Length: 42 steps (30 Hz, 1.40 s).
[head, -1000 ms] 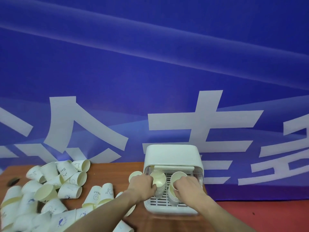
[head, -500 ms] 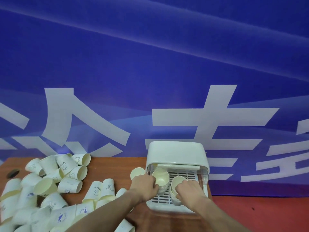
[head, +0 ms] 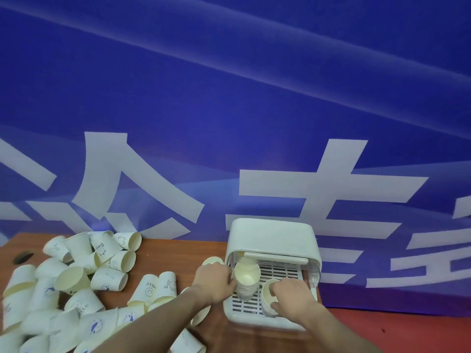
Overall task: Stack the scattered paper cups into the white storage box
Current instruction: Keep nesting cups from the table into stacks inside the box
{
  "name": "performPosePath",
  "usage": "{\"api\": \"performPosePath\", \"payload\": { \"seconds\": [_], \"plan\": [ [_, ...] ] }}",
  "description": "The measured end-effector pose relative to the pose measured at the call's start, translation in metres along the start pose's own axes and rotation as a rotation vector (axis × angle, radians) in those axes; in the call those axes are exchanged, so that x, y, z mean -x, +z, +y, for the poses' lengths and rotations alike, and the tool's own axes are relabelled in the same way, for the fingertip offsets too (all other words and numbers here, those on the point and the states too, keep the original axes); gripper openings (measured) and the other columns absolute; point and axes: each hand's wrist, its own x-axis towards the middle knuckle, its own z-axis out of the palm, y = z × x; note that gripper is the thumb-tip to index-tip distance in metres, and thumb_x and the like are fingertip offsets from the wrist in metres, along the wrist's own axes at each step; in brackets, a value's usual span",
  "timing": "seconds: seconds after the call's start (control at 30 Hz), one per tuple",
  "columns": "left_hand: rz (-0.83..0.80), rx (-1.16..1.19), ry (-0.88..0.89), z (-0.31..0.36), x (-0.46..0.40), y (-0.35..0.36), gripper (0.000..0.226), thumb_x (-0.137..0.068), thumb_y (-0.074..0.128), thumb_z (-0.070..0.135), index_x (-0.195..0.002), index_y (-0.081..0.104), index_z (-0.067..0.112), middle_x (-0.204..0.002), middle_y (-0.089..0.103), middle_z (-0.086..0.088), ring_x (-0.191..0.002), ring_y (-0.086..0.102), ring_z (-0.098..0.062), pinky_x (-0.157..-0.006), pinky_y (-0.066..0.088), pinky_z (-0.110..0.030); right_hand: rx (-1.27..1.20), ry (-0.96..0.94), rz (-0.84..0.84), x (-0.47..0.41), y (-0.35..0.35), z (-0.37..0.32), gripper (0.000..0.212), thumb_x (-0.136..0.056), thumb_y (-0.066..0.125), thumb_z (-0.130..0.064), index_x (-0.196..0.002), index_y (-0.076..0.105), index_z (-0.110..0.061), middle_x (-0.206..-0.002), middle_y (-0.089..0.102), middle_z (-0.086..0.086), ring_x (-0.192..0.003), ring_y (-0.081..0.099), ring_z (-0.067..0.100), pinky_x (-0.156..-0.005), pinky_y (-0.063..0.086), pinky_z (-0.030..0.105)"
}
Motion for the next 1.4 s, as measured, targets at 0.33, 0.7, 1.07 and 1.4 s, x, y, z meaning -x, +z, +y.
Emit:
{"api": "performPosePath", "payload": {
  "seconds": [0.33,0.7,1.07,1.4],
  "plan": [
    [0.053,-0.018,-0.042,-0.022,0.038,-0.015,0.036,-0.092,0.041,0.047,-0.094,0.065,0.020,-0.103,0.068,-0.006,-0.096,0.063,-0.032,-0.076,0.044,-0.033,0.042,-0.089,0.146,0.019,-0.031,-0.047,0.033,-0.094,0.046,-0.036,-0.105,0.066,-0.014,-0.107,0.067,0.012,-0.102,0.061,0.034,-0.080,0.045,0.036],
    [0.061,0.019,-0.104,-0.073,0.080,-0.019,0.026,-0.087,0.042,0.044,-0.081,0.058,0.025,-0.096,0.070,-0.003,-0.089,0.066,-0.029,-0.074,0.048,-0.034,0.067,-0.127,0.159,0.021,-0.049,-0.101,0.028,-0.092,0.046,-0.032,-0.102,0.067,-0.015,-0.106,0.066,0.014,-0.099,0.061,0.035,-0.071,0.038,0.034],
    [0.054,0.003,-0.171,-0.132,0.089,-0.007,0.035,-0.090,0.040,0.043,-0.101,0.064,0.020,-0.106,0.067,-0.006,-0.099,0.063,-0.030,-0.080,0.044,-0.034,0.088,-0.161,0.124,-0.002,-0.057,-0.145,0.031,-0.093,0.048,-0.034,-0.107,0.065,-0.014,-0.111,0.065,0.012,-0.104,0.060,0.033,-0.080,0.044,0.035],
    [0.018,-0.012,-0.170,-0.176,0.067,0.007,0.040,-0.093,0.040,0.046,-0.111,0.062,0.018,-0.113,0.064,-0.006,-0.102,0.062,-0.028,-0.080,0.044,-0.033,0.105,-0.141,0.077,-0.035,-0.061,-0.164,0.026,-0.090,0.047,-0.030,-0.099,0.066,-0.014,-0.102,0.066,0.013,-0.097,0.062,0.035,-0.069,0.036,0.033]
  ]
}}
